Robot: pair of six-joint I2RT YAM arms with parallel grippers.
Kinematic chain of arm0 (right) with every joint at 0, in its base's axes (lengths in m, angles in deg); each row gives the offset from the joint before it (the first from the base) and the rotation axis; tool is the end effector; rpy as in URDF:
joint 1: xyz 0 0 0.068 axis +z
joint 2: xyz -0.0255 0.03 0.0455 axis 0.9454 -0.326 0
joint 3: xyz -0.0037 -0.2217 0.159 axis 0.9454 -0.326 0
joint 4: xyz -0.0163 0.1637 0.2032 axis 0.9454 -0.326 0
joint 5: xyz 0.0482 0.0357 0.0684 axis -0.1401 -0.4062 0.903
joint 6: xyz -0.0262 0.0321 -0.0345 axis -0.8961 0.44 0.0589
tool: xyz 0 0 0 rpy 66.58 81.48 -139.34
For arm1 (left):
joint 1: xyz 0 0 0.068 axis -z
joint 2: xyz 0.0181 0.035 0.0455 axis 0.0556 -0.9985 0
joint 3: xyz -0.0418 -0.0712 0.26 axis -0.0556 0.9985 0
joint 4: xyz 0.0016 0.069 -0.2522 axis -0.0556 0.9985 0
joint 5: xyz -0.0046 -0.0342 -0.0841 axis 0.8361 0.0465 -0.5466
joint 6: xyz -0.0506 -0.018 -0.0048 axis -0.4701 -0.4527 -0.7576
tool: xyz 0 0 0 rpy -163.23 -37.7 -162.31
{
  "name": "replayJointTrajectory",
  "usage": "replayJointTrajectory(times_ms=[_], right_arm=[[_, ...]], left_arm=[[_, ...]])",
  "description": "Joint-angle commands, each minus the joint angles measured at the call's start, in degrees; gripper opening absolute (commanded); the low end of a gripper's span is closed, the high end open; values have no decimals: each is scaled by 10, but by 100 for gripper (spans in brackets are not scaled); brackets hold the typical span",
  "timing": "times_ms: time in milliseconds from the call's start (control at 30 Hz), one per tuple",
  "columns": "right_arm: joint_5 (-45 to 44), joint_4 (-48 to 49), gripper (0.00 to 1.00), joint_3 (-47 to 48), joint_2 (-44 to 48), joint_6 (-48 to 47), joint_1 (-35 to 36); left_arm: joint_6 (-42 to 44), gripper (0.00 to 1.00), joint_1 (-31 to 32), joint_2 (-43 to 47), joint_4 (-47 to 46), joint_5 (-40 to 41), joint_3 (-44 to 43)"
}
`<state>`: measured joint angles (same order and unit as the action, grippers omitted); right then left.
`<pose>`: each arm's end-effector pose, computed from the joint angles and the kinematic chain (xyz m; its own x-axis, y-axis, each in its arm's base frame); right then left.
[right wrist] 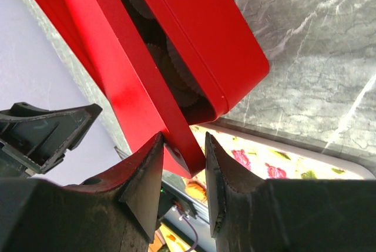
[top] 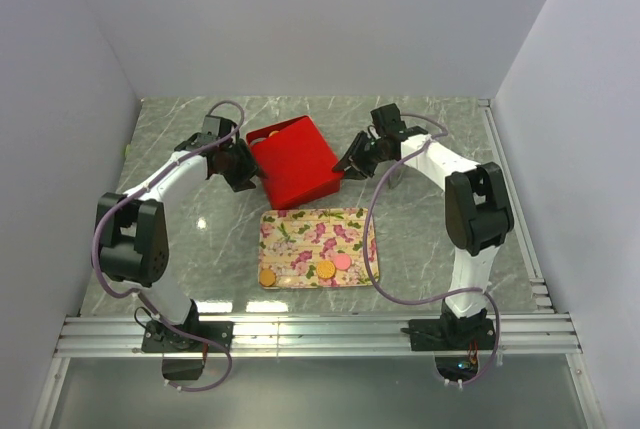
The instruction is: Pack the cookies
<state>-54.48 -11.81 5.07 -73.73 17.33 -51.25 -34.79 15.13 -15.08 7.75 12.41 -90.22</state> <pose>0.3877 0.1565 0.2086 -0.9149 0.3970 -0.0726 0.2440 0.6875 0.6840 0.3407 -0.0800 0.2272 -0.7854 -0.5680 -0.2458 -0.3766 0.7538 -0.5385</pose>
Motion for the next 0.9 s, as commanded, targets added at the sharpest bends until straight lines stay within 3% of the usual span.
replayJointTrajectory(times_ms=[0, 167, 300, 400, 867], right_arm=[[-22, -18, 16, -23, -23, -20, 7], [-22, -16, 21, -24, -36, -22, 7], [-27, -16, 35, -27, -38, -25, 6], [-36, -25, 41, -29, -38, -31, 7], [-31, -18, 43, -27, -53, -29, 5]], left_arm=[[11, 51, 2, 27, 6, 8, 5], [14, 51, 2, 26, 12, 10, 0], [15, 51, 2, 24, 13, 10, -3], [16, 51, 2, 20, 15, 10, -5], [17, 51, 2, 9, 10, 6, -7]])
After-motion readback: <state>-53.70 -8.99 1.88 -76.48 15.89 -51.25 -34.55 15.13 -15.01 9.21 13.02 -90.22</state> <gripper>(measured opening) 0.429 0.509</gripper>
